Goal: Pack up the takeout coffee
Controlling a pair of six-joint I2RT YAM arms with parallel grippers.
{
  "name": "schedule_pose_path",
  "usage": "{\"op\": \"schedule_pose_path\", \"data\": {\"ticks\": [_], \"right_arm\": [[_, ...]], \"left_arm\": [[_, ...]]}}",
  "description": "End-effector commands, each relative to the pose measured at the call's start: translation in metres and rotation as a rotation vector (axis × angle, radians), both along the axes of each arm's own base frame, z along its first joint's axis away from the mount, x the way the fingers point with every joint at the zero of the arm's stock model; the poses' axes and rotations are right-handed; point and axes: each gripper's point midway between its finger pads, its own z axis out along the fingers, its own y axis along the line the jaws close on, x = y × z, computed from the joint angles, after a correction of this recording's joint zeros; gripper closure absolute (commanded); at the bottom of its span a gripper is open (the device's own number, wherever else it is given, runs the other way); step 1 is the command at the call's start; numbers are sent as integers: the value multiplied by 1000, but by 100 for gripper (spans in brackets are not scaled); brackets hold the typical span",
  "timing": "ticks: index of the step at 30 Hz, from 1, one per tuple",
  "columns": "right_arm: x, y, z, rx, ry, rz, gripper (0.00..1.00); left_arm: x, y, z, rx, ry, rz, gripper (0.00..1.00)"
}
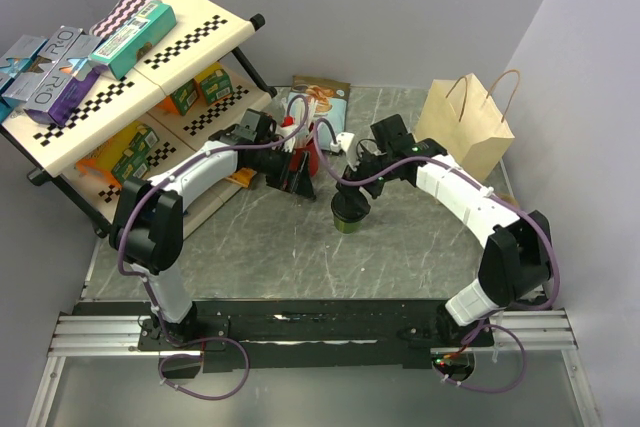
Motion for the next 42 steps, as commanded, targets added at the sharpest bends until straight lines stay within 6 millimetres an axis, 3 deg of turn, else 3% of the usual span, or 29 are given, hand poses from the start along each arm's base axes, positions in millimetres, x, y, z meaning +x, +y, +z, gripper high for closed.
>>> {"op": "schedule_pose_path", "data": {"ticks": [1,12,19,34,42], "right_arm": [[-2,5,-2,-16,-11,42,0],[-7,10,-12,-38,-13,73,0],[-6,4,-32,-106,-3,63,0],[-8,-15,-80,-290,47,32,24],[-10,-27,-102,-399,84,9,25]], "left_arm": [[2,-4,21,-53,-40,-5,1],[2,-3,14,-38,-26,4,1],[5,-2,11,-29,-24,13,1],[5,0,5,-9,-18,28,0],[4,2,1,0,-14,32,1]]}}
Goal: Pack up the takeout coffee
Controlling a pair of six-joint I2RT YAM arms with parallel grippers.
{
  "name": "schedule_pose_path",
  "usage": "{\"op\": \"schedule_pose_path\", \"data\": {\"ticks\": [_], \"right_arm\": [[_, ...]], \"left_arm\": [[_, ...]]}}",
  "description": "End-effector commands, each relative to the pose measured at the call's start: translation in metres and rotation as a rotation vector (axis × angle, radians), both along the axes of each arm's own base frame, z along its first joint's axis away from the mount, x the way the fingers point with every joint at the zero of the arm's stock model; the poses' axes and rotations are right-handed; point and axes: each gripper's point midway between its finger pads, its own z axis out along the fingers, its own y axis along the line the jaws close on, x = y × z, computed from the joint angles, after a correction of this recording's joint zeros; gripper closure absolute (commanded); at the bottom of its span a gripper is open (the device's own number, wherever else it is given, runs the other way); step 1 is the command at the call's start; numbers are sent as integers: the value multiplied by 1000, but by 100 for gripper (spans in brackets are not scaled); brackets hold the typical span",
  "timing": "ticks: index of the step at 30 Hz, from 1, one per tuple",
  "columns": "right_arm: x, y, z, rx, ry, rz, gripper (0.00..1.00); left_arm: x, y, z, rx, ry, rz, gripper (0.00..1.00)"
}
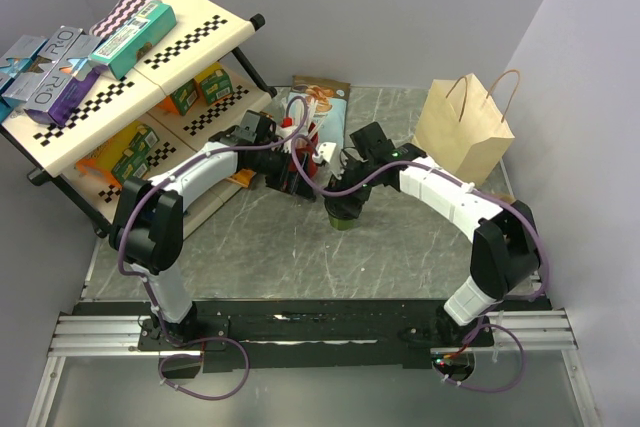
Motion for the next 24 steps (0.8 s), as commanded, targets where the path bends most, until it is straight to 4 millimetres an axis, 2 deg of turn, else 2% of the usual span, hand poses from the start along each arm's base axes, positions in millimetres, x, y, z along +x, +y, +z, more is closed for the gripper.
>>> {"op": "schedule_pose_path", "data": {"ticks": [1,11,20,21,24], "right_arm": [[-11,-44,-70,-289,93,-32,25],[-12,-38,-71,-257,153,-61,28],[13,-20,-17,-36,117,-138,9],[14,-18,-12,-20,116,-135,0],[18,-12,0,9,110,-129,0]], "left_arm": [[3,1,5,-6,-21,14,1],[5,2,9,1,-42,7,1],[-3,2,34,-38,-104,-66,1],[-4,2,35,-41,-105,-71,1],[-4,2,39,-48,-112,-81,1]]}}
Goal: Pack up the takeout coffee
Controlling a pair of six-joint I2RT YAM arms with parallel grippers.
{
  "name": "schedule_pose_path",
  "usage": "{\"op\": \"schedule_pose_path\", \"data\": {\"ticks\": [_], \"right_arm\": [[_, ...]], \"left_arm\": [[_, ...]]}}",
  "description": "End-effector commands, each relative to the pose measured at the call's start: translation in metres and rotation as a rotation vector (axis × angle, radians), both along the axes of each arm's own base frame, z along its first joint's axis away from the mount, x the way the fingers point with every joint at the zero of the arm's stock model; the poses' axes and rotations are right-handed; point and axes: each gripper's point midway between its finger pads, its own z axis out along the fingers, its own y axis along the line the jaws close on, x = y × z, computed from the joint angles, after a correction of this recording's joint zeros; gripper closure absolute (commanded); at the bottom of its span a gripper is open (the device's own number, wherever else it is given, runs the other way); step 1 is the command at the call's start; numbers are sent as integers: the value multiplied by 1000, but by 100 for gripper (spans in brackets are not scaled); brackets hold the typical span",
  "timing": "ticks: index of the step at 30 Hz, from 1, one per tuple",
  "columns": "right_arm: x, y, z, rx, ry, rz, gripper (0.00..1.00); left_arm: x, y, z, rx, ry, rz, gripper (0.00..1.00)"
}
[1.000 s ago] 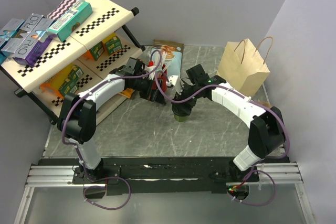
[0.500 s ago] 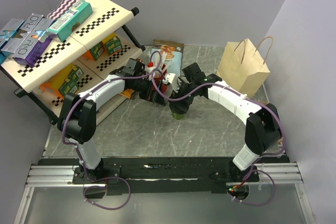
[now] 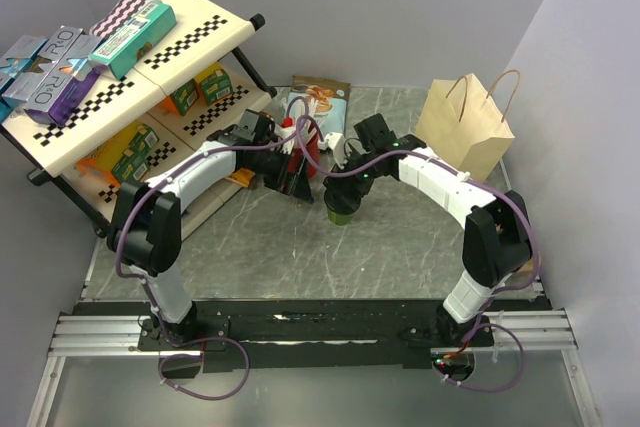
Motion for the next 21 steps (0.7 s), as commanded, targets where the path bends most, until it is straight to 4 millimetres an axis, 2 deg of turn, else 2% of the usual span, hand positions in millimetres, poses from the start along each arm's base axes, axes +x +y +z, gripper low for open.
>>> {"op": "schedule_pose_path", "data": {"ticks": [1,8,15,21], "right_arm": [[4,-8,-1,-39,37,-28,0],[9,-8,2,-47,25,-35,0],[3,-4,18,-3,6,4,0],[7,-2,25,18,2,-5,0]], "left_arm": [[3,-3,37,-64,-94,-45,1],[0,-1,43,-68,-130,-83,1],[-8,-3,49,-106,-123,-112,1],[-10,-6,51,-122,-114,-126,1]]}}
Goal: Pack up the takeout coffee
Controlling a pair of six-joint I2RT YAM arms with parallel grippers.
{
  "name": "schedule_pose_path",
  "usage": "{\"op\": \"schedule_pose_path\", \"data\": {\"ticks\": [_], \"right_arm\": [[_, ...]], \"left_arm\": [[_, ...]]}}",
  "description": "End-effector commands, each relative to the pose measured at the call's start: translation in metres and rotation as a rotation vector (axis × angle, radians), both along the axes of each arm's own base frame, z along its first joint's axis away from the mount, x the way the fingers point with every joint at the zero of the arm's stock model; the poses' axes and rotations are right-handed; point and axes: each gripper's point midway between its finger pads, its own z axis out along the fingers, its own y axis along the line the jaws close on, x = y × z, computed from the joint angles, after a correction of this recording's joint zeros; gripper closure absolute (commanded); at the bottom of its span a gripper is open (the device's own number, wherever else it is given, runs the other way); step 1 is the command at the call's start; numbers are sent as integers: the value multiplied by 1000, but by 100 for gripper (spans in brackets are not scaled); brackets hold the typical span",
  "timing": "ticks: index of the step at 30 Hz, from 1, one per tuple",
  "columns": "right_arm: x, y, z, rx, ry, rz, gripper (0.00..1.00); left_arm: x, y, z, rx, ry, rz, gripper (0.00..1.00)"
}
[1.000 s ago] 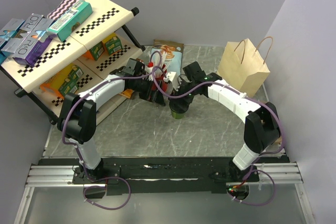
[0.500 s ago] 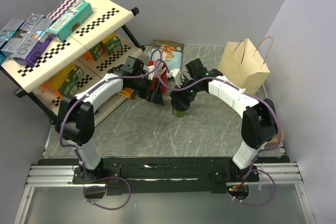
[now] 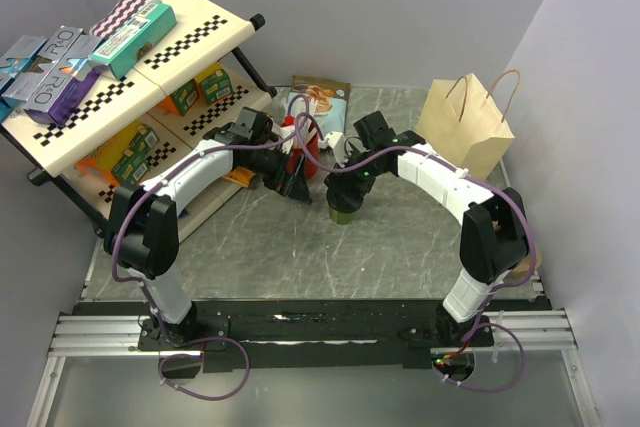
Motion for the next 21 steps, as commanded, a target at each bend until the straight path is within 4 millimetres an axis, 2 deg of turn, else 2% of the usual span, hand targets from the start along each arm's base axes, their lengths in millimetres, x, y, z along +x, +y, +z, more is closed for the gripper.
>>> {"op": "schedule_pose_path", "data": {"ticks": [1,5,9,14,17,21], "right_arm": [[6,3,28,48,-32,2,0],[3,10,38,89,-32,32,0],[1,11,38,90,-26,56,0],[0,9,25,73,-14,75,0],[2,17,29,106,-27,86,0],[10,27,40,158,-60,90,0]], "left_arm": [[-1,-6,34,-82,-73,-49,1],[-1,-8,34,-102,-74,-38,1],[2,-13,28,-114,13,50,1],[20,-27,23,-165,64,146,1],[32,-32,18,-158,99,204,1],[37,-34,23,-198,102,274,1]]}}
